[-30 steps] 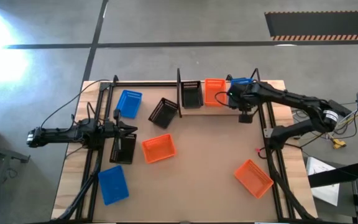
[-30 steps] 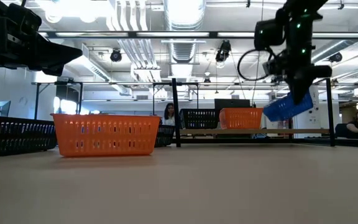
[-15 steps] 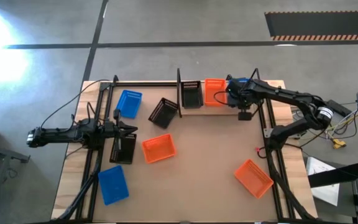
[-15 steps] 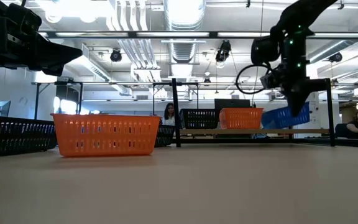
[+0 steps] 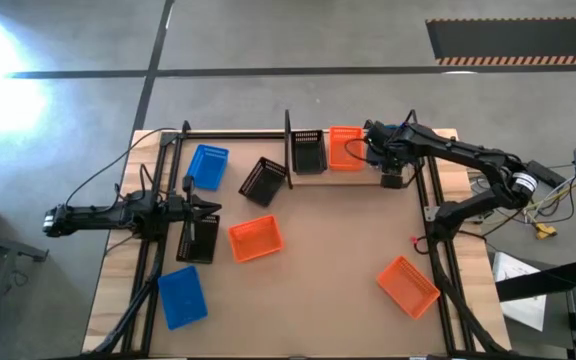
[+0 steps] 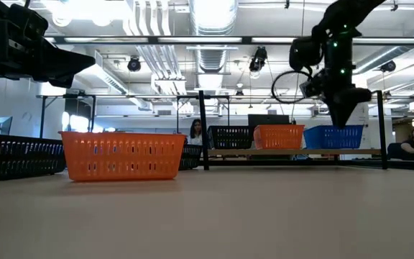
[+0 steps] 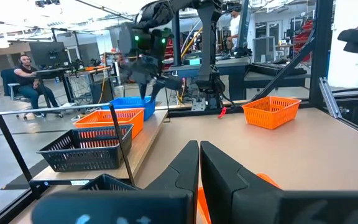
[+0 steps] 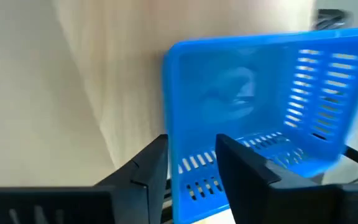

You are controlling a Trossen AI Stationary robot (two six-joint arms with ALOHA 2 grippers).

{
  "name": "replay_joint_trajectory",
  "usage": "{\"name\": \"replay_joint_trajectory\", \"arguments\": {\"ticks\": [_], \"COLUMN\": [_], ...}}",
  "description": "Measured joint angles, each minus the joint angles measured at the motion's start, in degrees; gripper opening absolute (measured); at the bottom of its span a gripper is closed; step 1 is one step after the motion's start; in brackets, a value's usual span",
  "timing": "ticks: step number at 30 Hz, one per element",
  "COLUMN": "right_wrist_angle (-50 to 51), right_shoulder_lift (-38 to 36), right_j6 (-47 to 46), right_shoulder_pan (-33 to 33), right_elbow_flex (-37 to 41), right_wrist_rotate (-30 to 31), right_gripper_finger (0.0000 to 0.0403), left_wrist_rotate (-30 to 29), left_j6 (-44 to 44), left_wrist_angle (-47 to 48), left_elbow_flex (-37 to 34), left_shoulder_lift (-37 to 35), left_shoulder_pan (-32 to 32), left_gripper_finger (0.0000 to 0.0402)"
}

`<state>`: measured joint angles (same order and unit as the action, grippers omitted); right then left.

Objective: Stack baskets on shelf by color
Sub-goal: Stack the bottom orange bin on the orange bin on the shelf

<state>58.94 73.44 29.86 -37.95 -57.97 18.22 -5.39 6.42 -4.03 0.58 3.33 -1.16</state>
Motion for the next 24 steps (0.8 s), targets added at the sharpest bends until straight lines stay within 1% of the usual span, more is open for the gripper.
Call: {"name": "replay_joint_trajectory", "arguments": {"ticks": [4,8,11,14,17,19,22,24], "right_wrist_angle": [2.4,3.8,2.9,-0.1,-5.5,-10.8,-23.1,-33.5], "right_shoulder_lift": [-0.2,-0.3,-0.9,-1.7,-2.1,-2.1,-1.7,-1.0], "right_j6": [-9.1,-20.5,-26.0,-30.0,-35.0,-38.2,-42.7,-44.3], "right_shoulder_pan": [1.9,5.4,10.0,16.5,24.7,30.4,39.0,44.1], "right_elbow_flex": [-3.9,-7.2,-7.5,-5.5,-2.3,-0.1,4.0,7.0], "right_wrist_rotate": [-0.1,-0.6,-2.7,-4.5,-4.7,-4.7,-4.7,-4.7], "right_gripper_finger": [0.0129,0.0119,0.0107,0.0093,0.0078,0.0068,0.0056,0.005], "left_wrist_rotate": [0.0,0.0,0.0,0.0,0.0,0.0,0.0,0.0], "left_j6": [0.0,0.0,0.0,0.0,0.0,0.0,0.0,0.0], "left_wrist_angle": [0.0,0.0,0.0,0.0,0.0,0.0,0.0,0.0], "left_elbow_flex": [0.0,0.0,0.0,0.0,0.0,0.0,0.0,0.0], "left_shoulder_lift": [0.0,0.0,0.0,0.0,0.0,0.0,0.0,0.0], "left_shoulder_pan": [0.0,0.0,0.0,0.0,0.0,0.0,0.0,0.0], "left_gripper_finger": [0.0,0.0,0.0,0.0,0.0,0.0,0.0,0.0]}}
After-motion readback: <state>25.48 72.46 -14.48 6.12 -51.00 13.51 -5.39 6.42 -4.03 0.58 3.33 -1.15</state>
